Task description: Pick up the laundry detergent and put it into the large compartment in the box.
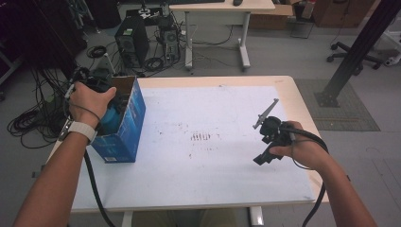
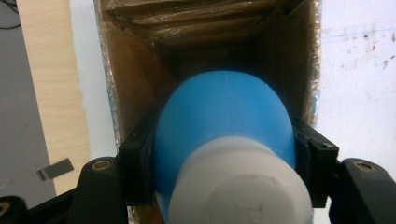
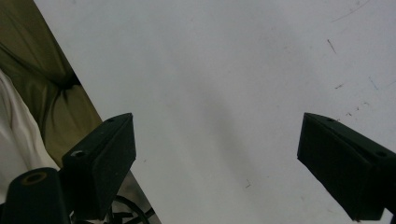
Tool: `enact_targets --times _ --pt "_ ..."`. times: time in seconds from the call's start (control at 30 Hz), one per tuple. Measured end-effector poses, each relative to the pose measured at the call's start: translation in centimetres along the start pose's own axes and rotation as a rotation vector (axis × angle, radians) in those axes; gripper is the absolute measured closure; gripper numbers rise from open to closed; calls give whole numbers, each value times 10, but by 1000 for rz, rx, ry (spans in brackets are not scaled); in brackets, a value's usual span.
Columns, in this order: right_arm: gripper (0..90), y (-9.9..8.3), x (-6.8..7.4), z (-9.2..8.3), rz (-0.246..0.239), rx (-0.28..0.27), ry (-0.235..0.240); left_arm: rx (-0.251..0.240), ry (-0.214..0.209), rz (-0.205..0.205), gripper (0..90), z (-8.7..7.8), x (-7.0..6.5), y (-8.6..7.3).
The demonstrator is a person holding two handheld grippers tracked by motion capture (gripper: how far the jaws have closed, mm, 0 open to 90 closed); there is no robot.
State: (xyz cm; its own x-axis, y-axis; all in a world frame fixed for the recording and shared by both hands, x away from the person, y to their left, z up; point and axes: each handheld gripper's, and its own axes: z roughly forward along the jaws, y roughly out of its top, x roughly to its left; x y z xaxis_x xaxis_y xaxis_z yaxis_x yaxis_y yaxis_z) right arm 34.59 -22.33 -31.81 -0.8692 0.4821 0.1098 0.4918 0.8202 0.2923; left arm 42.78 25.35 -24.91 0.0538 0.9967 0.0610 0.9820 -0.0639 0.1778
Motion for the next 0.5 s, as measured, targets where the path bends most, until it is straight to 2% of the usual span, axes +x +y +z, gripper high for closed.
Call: enact_targets --times 0.5 --pt "117 0 -1 1 4 2 1 16 9 8 373 20 3 -3"
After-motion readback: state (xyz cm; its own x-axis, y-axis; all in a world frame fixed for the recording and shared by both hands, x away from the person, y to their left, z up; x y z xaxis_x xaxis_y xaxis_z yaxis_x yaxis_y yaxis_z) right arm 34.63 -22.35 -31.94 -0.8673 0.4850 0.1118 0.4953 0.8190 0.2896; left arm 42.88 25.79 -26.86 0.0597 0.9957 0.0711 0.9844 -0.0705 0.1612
